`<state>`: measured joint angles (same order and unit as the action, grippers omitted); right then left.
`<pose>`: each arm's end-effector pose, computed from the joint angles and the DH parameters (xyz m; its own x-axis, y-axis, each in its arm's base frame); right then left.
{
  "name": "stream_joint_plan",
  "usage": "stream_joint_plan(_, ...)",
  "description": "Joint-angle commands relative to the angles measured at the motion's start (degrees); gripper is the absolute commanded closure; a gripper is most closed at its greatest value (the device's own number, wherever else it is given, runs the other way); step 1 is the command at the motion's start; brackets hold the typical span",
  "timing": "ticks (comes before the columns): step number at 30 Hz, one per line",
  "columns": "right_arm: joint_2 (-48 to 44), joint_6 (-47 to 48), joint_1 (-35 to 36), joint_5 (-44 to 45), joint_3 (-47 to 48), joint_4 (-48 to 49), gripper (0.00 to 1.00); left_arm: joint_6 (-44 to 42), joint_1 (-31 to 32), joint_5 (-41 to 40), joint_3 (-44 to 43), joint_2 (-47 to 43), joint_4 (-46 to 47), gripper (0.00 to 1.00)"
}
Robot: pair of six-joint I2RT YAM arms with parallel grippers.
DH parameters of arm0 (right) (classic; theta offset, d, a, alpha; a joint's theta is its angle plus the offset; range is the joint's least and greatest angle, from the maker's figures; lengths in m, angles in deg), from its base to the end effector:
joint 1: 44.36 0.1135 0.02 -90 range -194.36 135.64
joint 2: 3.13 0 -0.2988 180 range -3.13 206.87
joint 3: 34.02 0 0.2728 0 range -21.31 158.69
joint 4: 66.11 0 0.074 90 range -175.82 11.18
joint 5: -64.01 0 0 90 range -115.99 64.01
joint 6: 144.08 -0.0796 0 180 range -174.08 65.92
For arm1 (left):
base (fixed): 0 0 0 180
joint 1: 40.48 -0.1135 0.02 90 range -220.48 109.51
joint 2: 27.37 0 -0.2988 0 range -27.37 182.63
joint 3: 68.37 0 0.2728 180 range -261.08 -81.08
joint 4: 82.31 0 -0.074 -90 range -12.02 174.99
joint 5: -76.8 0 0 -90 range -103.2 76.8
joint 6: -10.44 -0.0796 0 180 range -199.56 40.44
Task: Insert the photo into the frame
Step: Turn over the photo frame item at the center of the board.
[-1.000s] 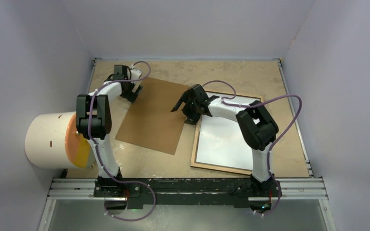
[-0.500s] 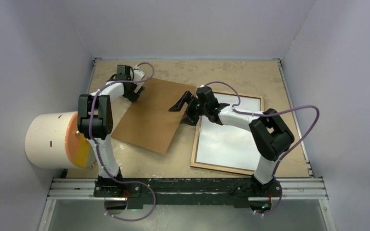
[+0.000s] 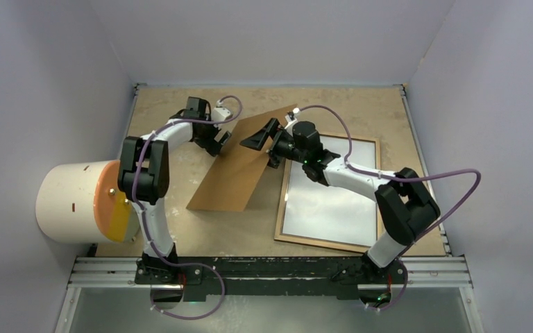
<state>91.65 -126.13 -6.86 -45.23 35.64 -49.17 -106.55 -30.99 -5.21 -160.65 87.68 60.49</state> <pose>0.3327 0.2884 0.2742 -0.8277 0.4970 -0.2604 -0.1495 0.2521 0.9561 0.4662 -0.0892 0.1463 -0.6557 0.5653 -0.5006 0.5942 0.7954 0.1199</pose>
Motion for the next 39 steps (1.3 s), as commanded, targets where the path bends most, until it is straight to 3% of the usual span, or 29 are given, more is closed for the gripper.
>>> stream_joint_plan(1,-5.29,4.39,0.52,8.09,-0.01,-8.16,0.1,1.95,0.61,3.34,3.43,3.01,-9.22,0.0)
stream_joint_plan(9,-11.13,6.27,0.48,20.52,2.41,-30.12,0.39,3.34,0.52,1.15,-0.86,2.78,-9.14,0.0)
stream_joint_plan(12,-9.03,6.36,0.49,19.97,4.35,-34.35,0.53,3.32,0.52,1.36,-1.68,2.28,-9.13,0.0)
stream_joint_plan(15,-5.85,5.68,0.47,17.91,7.3,-37.07,0.76,2.76,0.52,2.04,-1.38,1.22,-9.28,0.0)
stream_joint_plan(20,-4.01,5.91,0.41,17.33,12.7,-39.96,0.97,-3.22,0.52,2.8,-2.91,-4.22,-10.92,0.0)
stream_joint_plan(29,-1.85,-1.66,-3.33,14.75,26.15,-48.17,1.0,-30.3,-1.81,20.1,-3.45,-26.18,-19.56,0.0)
stream_joint_plan(35,0.7,-8.67,-6.23,11.27,30.47,-46.41,1.0,-38.83,-2.47,29.11,-8.09,-34.86,-32.84,0.0)
stream_joint_plan(39,2.51,-12.75,-7.12,6.68,30.61,-42.06,1.0,-44.21,-2.3,34.29,-4.62,-41.62,-37.65,0.02)
